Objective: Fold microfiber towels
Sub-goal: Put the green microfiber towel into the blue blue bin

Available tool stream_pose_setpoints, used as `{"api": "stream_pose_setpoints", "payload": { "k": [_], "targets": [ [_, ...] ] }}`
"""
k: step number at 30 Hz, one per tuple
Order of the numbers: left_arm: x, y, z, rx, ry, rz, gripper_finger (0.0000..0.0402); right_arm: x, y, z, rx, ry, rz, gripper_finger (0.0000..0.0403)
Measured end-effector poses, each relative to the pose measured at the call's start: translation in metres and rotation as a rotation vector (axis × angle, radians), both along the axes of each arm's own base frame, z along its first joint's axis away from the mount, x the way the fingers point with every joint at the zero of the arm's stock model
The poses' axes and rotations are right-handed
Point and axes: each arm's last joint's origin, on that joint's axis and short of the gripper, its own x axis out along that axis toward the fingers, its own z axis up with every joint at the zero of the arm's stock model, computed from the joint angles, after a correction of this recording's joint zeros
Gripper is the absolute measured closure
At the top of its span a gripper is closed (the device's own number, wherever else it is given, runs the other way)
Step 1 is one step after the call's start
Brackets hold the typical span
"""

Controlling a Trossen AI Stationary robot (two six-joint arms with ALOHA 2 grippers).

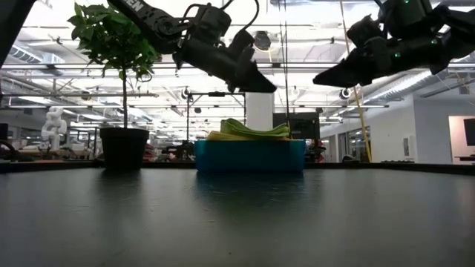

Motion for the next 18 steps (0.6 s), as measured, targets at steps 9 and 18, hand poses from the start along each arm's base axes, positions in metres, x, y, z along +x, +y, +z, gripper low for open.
{"api": "stream_pose_setpoints", "payload": {
  "k": [9,18],
  "targets": [
    [-0.007,0.007,-0.007,-0.063,-0.111,-0.046,0.0331,0.0,0.0,0.0,0.012,0.0,-0.002,0.0261],
    [-0.025,0.024,-0.027,-0.11,-0.111,0.024,0.0372,0.0,0.0,-0.001,0.015,0.012,-0.002,0.0261]
  ]
}}
